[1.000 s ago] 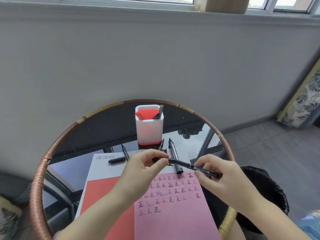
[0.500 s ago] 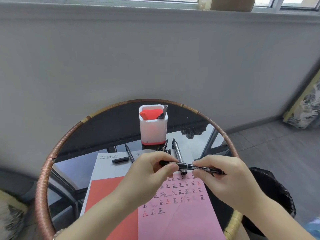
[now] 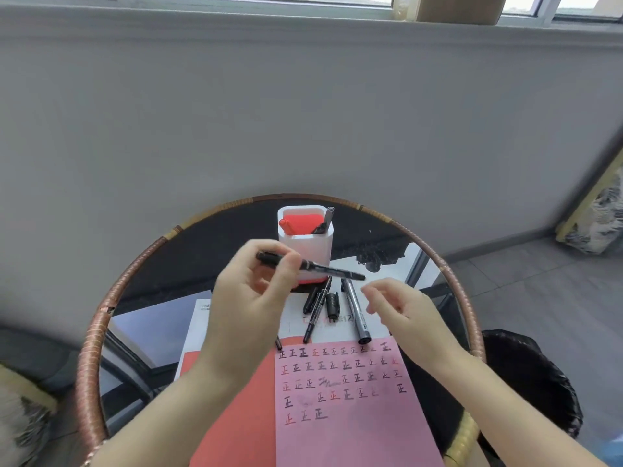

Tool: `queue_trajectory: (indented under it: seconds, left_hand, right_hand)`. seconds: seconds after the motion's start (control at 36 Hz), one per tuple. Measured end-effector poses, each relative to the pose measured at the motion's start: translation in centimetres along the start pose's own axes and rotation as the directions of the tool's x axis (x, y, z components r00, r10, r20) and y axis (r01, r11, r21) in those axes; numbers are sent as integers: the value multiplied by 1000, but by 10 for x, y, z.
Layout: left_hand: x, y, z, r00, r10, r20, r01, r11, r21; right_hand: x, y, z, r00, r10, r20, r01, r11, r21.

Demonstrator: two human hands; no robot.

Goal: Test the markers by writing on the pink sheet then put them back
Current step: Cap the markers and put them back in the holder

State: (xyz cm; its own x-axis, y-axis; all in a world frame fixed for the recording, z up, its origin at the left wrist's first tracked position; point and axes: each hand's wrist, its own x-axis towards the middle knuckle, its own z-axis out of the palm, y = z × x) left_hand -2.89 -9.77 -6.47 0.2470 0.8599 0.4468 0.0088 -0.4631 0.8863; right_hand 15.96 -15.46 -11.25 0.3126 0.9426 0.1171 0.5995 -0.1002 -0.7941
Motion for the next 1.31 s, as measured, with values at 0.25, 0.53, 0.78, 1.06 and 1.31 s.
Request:
queue_trajectory:
  seconds: [0.25, 0.53, 0.78, 1.06, 1.31]
  left_hand:
    - [61, 7, -10, 919, 385, -80, -308, 830, 465]
    - [103, -35, 24, 972, 21, 232, -204, 560, 803]
    - [57, -38, 25, 905, 325, 274, -418, 564, 712]
    - [15, -76, 57, 831, -172, 530, -425, 419, 802]
    - [16, -81, 71, 805, -197, 560, -463, 383, 800]
  right_hand:
    - [22, 17, 34, 988, 156, -13, -145, 885, -443]
    - [10, 12, 18, 983, 167, -71, -178, 961, -210]
    - [-8, 12, -8, 990, 94, -106, -107, 986, -128]
    - [-26, 15, -21, 990, 55, -132, -75, 986, -149]
    - [-34, 27, -28, 992, 72, -104, -86, 987, -138]
